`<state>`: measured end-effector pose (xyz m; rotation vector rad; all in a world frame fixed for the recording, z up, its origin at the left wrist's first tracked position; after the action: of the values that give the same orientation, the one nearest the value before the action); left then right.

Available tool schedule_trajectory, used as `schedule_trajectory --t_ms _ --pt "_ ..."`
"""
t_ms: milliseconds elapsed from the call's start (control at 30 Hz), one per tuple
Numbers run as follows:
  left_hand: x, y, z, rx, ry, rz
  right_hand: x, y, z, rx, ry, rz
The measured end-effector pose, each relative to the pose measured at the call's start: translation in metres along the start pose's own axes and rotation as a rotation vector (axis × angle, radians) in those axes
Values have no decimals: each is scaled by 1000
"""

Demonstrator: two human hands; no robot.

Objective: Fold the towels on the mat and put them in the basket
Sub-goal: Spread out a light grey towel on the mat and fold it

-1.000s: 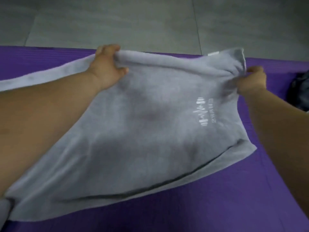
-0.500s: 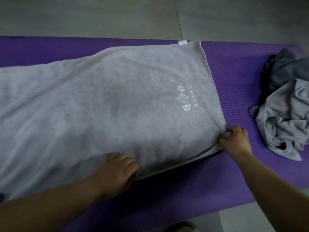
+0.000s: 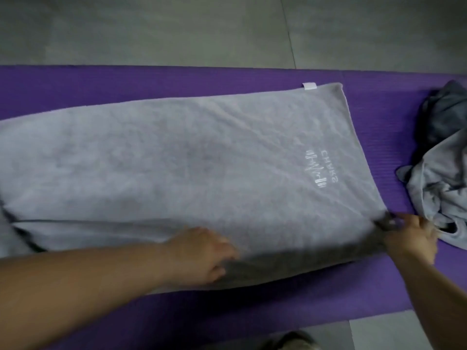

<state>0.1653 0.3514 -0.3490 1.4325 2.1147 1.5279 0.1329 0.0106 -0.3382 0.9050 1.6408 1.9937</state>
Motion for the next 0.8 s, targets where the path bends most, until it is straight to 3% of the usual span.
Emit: schedule_trajectory --t_ms 67,133,200,300,433,533,600,700,800 --pt "23 39 45 -1 135 -125 9 2 48 19 98 -52" --pt "64 46 116 52 416 -184 18 -8 120 38 329 -11" --pt "123 53 165 204 657 -228 40 -26 199 99 599 117" --pt "225 62 221 312 937 -503 95 -63 303 288 1083 321" --pt "348 29 279 502 1369 -707 168 -87 388 566 1440 508" --pt "391 -4 304 867 1534 -858 208 -92 433 662 1511 554" --pt "391 -21 316 1027 1550 -920 230 -102 464 667 1517 557" --pt "374 -26 334 1113 1543 -976 261 -128 507 541 1490 515" --pt "364 -12 343 1112 1516 -1064 284 -162 507 400 1341 512"
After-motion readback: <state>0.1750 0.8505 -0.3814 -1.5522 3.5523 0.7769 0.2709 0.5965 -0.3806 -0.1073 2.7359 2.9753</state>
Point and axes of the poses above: each hand's wrist, its own x-axis away from the middle knuckle, its own y-axis out of the back of the hand, z = x × y, the point moved 10 cm from there along -x, towards the middle knuckle, and after that the axes turned 12 degrees about y, right-handed, at the moved point
